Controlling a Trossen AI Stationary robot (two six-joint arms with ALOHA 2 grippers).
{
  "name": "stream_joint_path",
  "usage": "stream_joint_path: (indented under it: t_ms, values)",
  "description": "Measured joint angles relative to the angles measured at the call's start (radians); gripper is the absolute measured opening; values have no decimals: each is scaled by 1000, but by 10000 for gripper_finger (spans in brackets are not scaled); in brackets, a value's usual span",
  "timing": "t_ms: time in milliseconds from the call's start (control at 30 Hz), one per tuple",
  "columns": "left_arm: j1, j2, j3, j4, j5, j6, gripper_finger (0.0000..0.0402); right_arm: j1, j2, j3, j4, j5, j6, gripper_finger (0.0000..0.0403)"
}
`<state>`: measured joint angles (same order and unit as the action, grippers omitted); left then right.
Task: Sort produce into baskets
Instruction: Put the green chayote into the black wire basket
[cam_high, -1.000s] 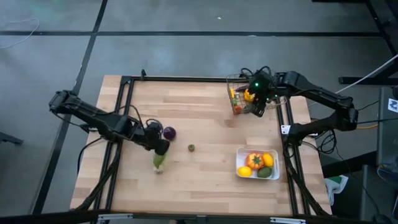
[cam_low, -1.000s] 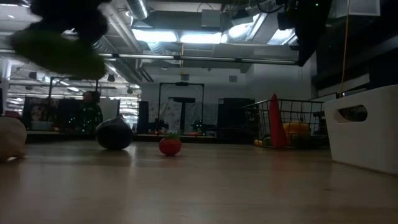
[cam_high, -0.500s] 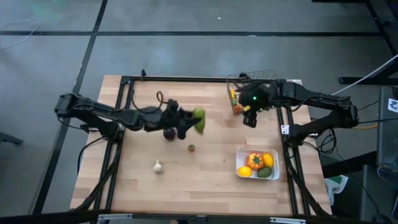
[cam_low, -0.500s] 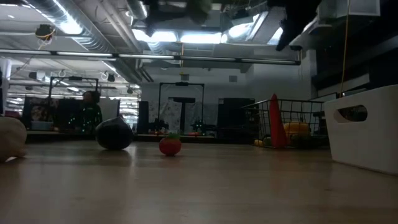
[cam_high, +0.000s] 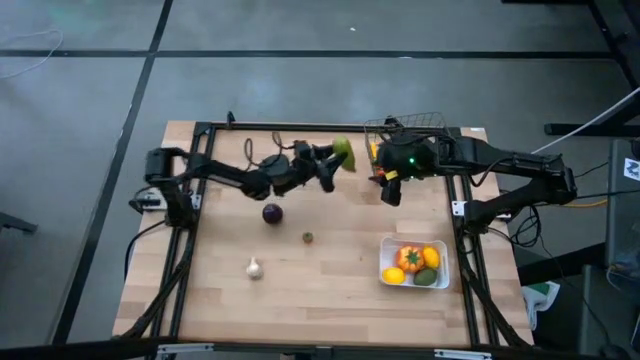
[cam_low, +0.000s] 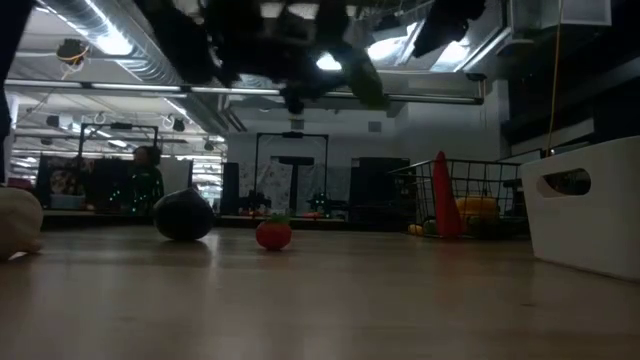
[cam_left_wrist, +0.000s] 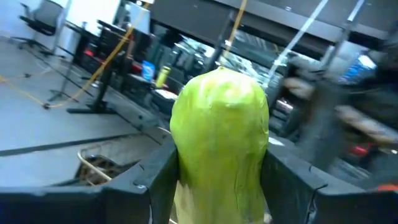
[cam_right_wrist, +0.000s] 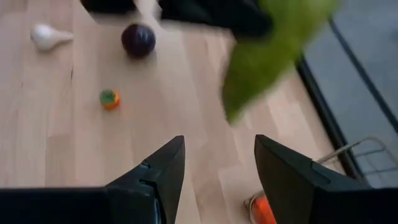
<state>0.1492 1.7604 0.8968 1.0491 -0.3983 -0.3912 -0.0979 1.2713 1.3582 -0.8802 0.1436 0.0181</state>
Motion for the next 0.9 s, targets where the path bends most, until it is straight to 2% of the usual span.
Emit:
stream_joint_path:
  t_ms: [167,500,633,800,900]
  values:
    - [58,155,159,7,11,6,193,0,0,0,53,16,-1,193]
    - [116,435,511,-20,71,6,193,0,0,0,46,40,0,193]
    - [127,482,573,-70,75,-93,193,-2,0,0,34,78,-1,193]
    - [138,514,589,-80,74,-254,193,-1,1,0,39,136,-2,193]
    - [148,514,589,-134,67,-286,193,0,1,1,47,149,-2,193]
